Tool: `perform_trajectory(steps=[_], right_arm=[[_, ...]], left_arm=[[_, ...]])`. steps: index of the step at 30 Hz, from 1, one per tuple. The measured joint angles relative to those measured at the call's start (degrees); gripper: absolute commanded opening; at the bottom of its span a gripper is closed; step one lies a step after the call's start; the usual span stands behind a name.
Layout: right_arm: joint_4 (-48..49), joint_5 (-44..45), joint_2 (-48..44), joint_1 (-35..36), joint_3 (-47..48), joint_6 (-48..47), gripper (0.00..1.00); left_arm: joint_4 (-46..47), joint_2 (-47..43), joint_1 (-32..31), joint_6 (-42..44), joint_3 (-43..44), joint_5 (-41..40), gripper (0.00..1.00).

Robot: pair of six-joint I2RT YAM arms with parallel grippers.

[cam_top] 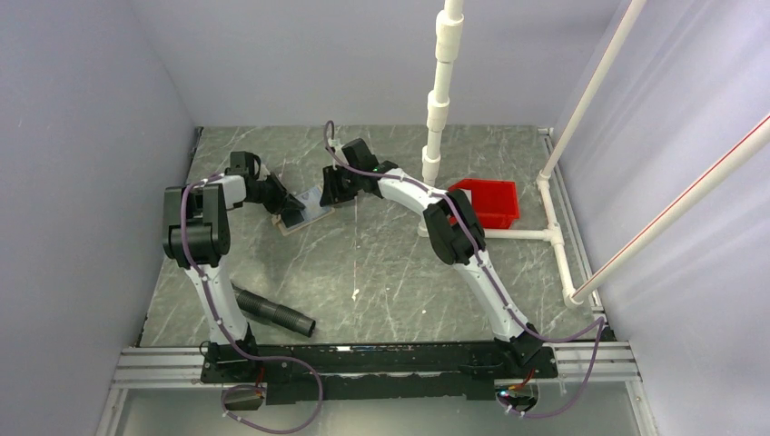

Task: Put the credit cards into the card holder
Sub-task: Insert the credit card into the card holder.

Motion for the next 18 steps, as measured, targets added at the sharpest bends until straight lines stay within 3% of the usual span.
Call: perform_trajectory(steps=[14, 18], right_arm=[[-0.6, -0.3, -1.8, -0.3, -2.1, 0.9, 0.44], [-1.4, 0.2, -3.4, -0.3, -3.0, 0.7, 0.41]], left_arm=[[0.7, 0.7, 0.7, 0.0, -0.5, 1.2, 0.01], [0.9, 0.7, 0.7, 0.0, -0.7, 1.3, 0.01]])
